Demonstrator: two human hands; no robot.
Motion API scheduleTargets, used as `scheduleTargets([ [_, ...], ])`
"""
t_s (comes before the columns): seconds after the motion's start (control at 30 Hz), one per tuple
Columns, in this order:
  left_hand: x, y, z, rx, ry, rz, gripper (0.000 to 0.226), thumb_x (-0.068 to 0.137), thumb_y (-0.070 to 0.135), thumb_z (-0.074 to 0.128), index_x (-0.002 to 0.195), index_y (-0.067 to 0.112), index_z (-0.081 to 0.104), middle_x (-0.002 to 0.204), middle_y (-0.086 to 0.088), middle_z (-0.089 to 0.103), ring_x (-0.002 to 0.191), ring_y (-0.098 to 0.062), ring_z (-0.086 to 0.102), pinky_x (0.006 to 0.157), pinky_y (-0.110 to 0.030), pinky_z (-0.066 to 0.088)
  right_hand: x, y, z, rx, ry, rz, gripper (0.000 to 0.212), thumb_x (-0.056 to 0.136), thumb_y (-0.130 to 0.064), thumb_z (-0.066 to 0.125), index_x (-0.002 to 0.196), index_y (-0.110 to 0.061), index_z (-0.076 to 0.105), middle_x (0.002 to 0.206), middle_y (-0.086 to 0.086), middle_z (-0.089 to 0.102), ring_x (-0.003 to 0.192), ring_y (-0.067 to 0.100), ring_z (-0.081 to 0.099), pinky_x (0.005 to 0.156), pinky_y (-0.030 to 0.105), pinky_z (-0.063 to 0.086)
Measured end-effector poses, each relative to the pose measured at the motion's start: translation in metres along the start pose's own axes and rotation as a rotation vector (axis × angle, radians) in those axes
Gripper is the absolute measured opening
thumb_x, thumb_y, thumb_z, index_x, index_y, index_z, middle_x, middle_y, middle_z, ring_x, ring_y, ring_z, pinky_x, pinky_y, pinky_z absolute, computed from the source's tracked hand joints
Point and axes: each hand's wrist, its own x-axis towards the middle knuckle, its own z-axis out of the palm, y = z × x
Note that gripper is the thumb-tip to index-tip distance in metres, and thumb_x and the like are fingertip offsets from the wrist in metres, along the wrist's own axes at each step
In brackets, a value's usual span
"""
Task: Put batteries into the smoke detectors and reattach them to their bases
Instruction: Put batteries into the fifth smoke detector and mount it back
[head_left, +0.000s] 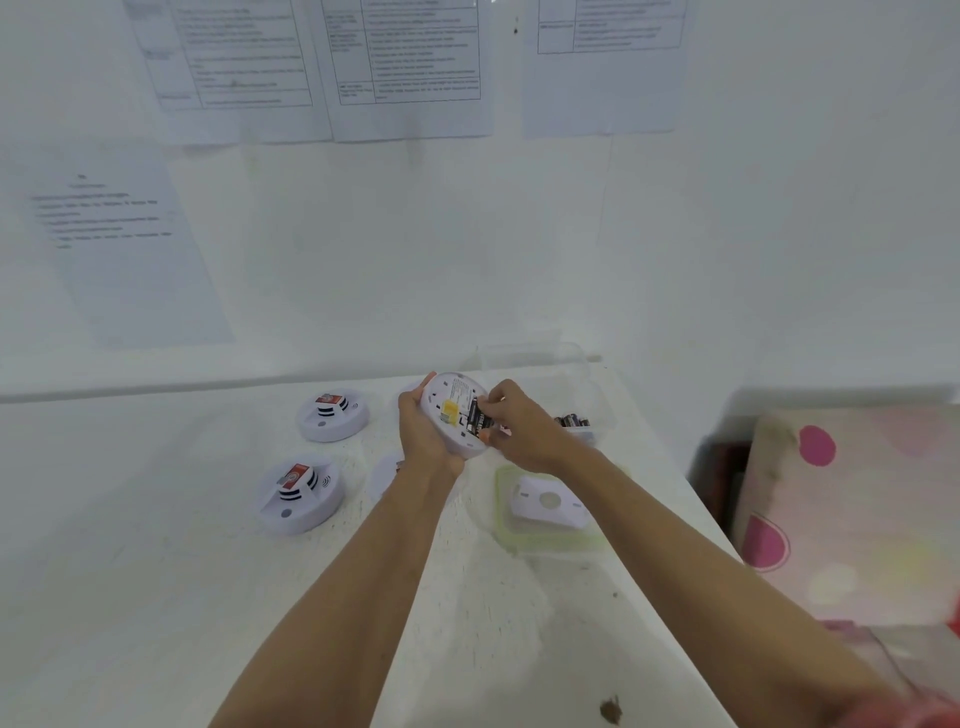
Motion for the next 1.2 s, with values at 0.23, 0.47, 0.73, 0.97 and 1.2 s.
scheduleTargets([
  [0.23,-0.012,0.005,0.011,-0.064,-0.100,0.039,0.043,0.089,0.036,0.032,0.069,0.014,0.063,0.070,-0.009,0.059,0.070,-0.025,0.051,0.067,-0.032,0.038,0.000,0.005,0.001,0.124,0.159,-0.041,0.036,0.093,0.001,0.046,0.128,-0.004,0.053,0.124,0.015,0.042,0.115,0.026,0.041,0.088,0.011,0.033],
  [0.47,-0.017,0.006,0.016,-0.071,-0.092,0.049,0.049,0.090,0.035,0.034,0.062,0.014,0.068,0.074,-0.009,0.059,0.073,-0.027,0.052,0.072,-0.035,0.040,0.002,0.005,-0.016,0.257,0.269,0.030,0.041,0.074,-0.007,0.075,0.114,-0.004,0.065,0.112,0.012,0.065,0.104,0.022,0.061,0.082,0.014,0.041],
  [0.73,-0.008,-0.001,0.011,-0.024,-0.009,0.081,0.028,0.087,0.033,0.037,0.110,0.021,0.050,0.091,-0.006,0.057,0.078,-0.025,0.055,0.068,-0.033,0.046,0.002,0.012,-0.009,0.206,0.142,0.037,0.037,0.084,-0.009,0.065,0.119,0.001,0.058,0.101,0.000,0.044,0.093,0.011,0.045,0.068,0.013,0.035],
  [0.97,-0.019,0.001,0.016,-0.001,-0.029,0.078,0.050,0.090,0.034,0.028,0.064,0.018,0.068,0.071,-0.006,0.061,0.067,-0.024,0.054,0.065,-0.031,0.042,0.000,0.017,-0.002,0.209,0.115,-0.025,0.040,0.089,-0.007,0.057,0.129,-0.004,0.053,0.120,0.013,0.046,0.098,0.014,0.044,0.075,0.007,0.036],
  [1.2,-0.027,-0.002,-0.002,-0.075,-0.007,0.029,0.055,0.091,0.034,0.034,0.054,0.021,0.072,0.088,-0.007,0.063,0.087,-0.027,0.055,0.090,-0.044,0.041,-0.021,0.031,-0.028,0.059,-0.084,0.170,0.030,0.073,-0.002,0.073,0.103,0.000,0.069,0.111,0.015,0.067,0.090,0.020,0.060,0.080,0.026,0.045],
])
